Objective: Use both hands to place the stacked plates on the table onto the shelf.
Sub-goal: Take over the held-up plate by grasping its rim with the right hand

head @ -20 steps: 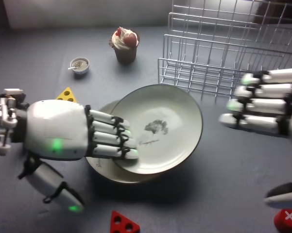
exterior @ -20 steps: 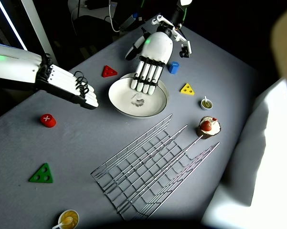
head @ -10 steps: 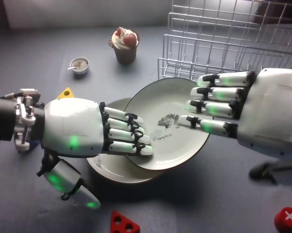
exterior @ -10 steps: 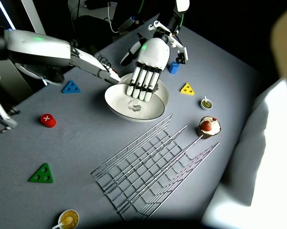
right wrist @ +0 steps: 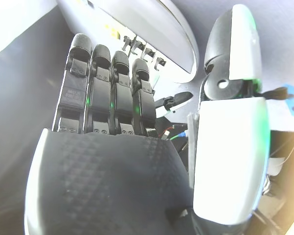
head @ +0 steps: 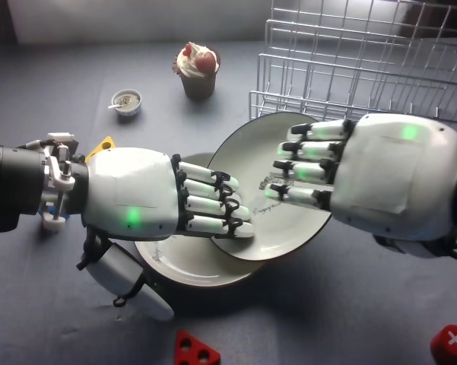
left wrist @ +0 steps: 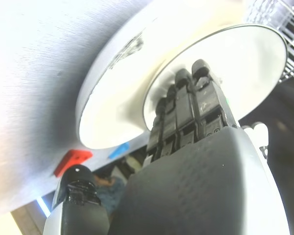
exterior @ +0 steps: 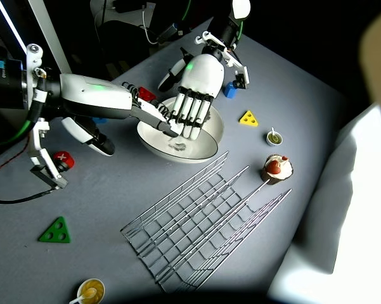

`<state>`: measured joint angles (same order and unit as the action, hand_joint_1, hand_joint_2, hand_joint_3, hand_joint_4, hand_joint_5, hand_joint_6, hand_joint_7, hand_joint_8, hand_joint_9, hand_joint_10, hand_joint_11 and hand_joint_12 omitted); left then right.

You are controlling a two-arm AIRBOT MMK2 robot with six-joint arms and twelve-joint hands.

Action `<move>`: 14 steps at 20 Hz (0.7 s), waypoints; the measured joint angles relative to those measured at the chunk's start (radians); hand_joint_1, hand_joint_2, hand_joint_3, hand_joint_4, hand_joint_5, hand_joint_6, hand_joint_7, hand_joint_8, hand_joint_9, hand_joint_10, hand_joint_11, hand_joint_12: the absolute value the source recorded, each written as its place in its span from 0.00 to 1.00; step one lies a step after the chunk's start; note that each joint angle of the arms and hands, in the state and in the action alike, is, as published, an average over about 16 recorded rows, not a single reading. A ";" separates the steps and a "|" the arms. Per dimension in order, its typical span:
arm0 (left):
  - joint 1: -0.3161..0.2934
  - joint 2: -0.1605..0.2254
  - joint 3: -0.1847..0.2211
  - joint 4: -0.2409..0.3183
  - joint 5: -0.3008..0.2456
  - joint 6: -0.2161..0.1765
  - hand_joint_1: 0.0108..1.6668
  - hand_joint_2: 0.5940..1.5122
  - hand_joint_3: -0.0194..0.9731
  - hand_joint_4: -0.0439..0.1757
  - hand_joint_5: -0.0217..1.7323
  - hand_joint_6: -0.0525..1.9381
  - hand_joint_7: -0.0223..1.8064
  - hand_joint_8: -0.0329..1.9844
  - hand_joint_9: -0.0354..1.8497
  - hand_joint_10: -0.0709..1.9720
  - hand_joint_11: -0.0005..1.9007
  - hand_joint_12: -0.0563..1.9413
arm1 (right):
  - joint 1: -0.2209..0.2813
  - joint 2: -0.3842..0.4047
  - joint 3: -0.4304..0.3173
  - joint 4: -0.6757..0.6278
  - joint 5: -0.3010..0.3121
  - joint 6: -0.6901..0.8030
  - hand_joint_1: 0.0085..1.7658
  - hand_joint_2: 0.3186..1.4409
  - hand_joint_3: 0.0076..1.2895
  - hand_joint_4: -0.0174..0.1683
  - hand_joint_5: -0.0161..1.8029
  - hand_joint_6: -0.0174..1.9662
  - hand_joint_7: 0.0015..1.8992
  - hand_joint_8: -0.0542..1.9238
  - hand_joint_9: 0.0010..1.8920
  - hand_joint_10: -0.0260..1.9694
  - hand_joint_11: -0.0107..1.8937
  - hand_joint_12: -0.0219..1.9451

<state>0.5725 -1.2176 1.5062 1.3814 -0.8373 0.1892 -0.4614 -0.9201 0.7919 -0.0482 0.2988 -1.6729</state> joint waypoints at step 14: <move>-0.007 -0.010 0.003 0.001 0.010 -0.001 0.00 0.50 0.02 0.18 0.08 0.01 0.10 0.01 0.13 0.04 0.09 0.04 | -0.010 -0.153 0.137 0.037 0.035 -0.016 0.71 0.53 0.01 0.12 0.26 0.02 0.22 0.03 0.23 0.01 0.26 0.04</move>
<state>0.5655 -1.2279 1.5093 1.3823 -0.8278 0.1887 -0.4716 -1.0735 0.9289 -0.0111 0.3335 -1.6890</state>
